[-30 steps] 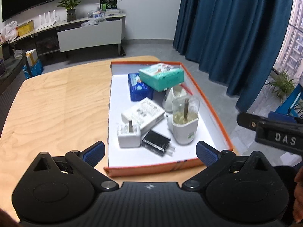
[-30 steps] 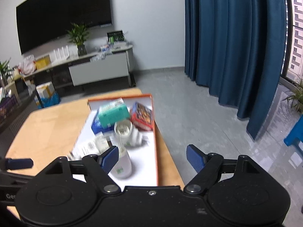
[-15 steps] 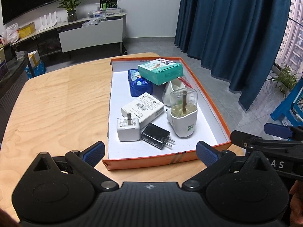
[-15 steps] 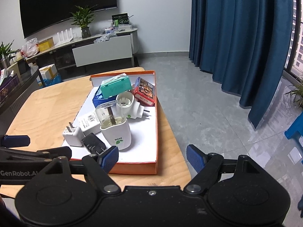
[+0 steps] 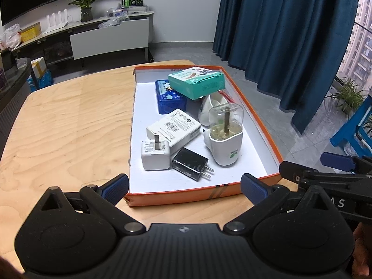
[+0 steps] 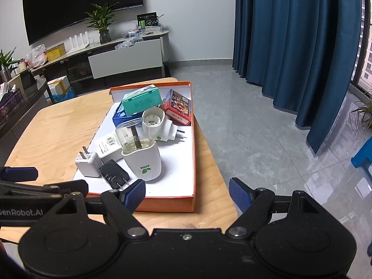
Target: Organize rigid objects
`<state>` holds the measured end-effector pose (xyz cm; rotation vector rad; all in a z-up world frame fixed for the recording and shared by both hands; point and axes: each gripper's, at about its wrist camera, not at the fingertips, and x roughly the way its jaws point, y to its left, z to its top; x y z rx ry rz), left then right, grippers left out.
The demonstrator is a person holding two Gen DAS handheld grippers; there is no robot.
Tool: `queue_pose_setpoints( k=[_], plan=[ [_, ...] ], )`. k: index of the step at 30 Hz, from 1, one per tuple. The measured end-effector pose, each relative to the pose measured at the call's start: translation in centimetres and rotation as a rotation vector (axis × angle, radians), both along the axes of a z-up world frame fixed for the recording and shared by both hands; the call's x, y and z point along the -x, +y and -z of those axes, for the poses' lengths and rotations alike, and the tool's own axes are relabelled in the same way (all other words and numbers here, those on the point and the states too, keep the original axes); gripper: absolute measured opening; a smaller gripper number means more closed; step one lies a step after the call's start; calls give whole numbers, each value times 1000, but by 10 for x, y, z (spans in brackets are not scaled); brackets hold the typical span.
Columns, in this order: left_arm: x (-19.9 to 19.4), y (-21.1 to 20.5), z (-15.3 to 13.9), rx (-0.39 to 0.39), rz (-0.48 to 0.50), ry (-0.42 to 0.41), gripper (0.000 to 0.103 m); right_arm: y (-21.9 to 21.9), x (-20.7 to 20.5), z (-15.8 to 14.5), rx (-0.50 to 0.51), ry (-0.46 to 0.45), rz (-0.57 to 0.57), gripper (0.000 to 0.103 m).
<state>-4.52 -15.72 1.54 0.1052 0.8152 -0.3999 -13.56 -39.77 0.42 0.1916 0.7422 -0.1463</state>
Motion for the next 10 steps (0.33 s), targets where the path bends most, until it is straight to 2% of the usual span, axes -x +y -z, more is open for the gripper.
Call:
queue_pose_setpoints(
  k=[10],
  plan=[
    [-1, 1, 1, 7, 4, 7, 103, 2, -3, 2, 8, 17, -4, 93]
  ],
)
